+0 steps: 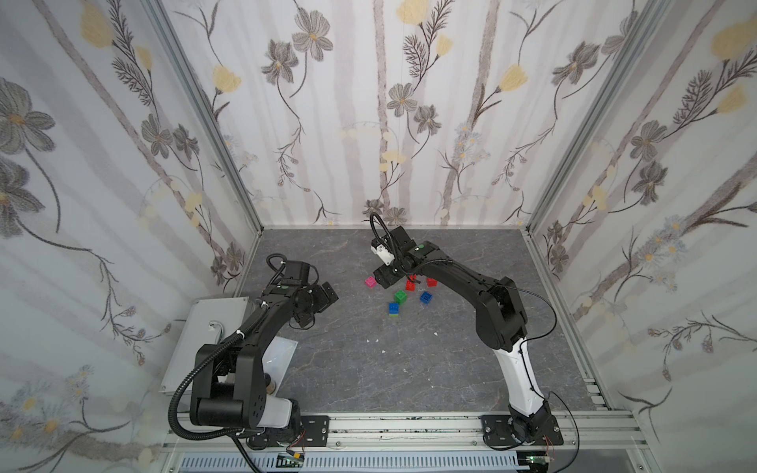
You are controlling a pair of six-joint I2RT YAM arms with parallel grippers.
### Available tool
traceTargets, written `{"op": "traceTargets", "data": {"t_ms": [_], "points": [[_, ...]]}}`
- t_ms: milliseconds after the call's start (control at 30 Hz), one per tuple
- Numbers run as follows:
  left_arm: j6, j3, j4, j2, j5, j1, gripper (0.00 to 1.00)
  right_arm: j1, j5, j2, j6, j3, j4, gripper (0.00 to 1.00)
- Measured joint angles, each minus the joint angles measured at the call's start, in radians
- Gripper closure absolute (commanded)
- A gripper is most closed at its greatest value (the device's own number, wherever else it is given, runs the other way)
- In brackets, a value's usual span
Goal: Assemble the number 4 with lego
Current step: Move the lego brick at the center of the board.
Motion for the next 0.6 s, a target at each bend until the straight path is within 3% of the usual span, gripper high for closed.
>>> {"op": "traceTargets", "data": {"t_ms": [267, 600], "points": [[-0.009, -0.008, 0.003, -0.027, -0.016, 0.042, 0.0, 0.013, -0.044, 0.159, -0.056, 0.177, -0.032, 0.22], [-0.006, -0.018, 0.004, -0.009, -0.01, 0.056, 0.0, 0.012, -0.064, 0.255, 0.09, 0.266, -0.047, 0.36]]}}
